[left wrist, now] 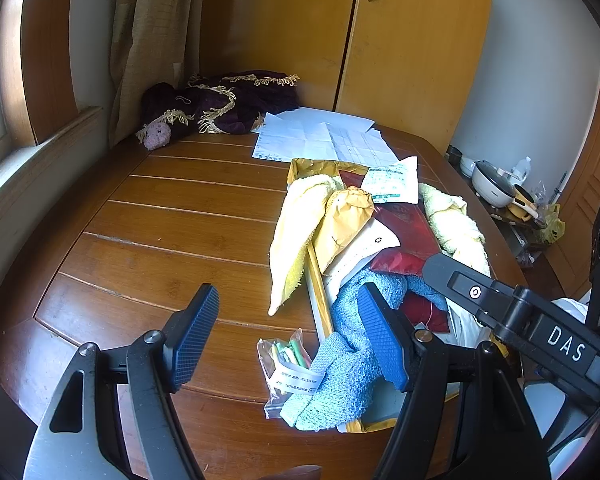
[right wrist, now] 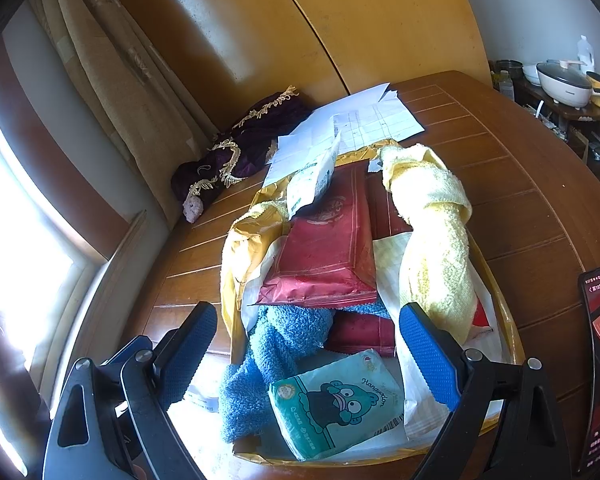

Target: Organize soft objects

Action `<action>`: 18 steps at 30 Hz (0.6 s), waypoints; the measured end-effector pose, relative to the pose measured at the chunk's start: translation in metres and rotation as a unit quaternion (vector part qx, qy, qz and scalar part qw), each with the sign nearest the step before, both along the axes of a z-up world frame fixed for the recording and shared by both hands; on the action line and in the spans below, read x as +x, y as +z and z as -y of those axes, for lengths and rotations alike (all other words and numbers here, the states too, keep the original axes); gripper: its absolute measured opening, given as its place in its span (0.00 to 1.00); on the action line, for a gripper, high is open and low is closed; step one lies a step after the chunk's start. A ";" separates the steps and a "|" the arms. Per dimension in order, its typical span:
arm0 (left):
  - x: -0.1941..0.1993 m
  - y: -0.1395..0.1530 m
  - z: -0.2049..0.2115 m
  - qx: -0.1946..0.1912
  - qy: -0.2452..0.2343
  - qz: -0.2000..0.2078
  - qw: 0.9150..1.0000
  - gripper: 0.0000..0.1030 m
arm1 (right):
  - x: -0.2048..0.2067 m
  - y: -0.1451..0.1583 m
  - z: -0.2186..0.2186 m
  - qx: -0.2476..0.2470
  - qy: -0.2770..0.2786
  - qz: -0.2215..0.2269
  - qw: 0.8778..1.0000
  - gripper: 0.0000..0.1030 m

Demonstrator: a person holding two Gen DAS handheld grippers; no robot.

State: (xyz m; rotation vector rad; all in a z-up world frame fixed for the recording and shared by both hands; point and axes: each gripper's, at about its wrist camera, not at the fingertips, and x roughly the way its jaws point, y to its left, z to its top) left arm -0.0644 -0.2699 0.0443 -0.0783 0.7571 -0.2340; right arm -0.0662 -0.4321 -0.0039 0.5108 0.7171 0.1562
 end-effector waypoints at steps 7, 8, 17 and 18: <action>0.000 -0.001 0.000 0.001 0.000 0.000 1.000 0.69 | 0.000 0.000 0.001 0.000 -0.002 0.001 1.000 0.91; 0.000 -0.001 0.000 0.001 -0.001 -0.001 1.000 0.69 | 0.000 0.001 0.001 -0.001 -0.002 0.001 1.000 0.91; 0.003 -0.002 0.005 0.016 -0.002 -0.005 1.000 0.69 | -0.002 0.003 0.005 -0.012 -0.002 0.001 1.000 0.91; 0.003 -0.002 0.005 0.018 -0.002 -0.004 1.000 0.69 | -0.002 0.003 0.006 -0.013 -0.002 0.001 1.000 0.91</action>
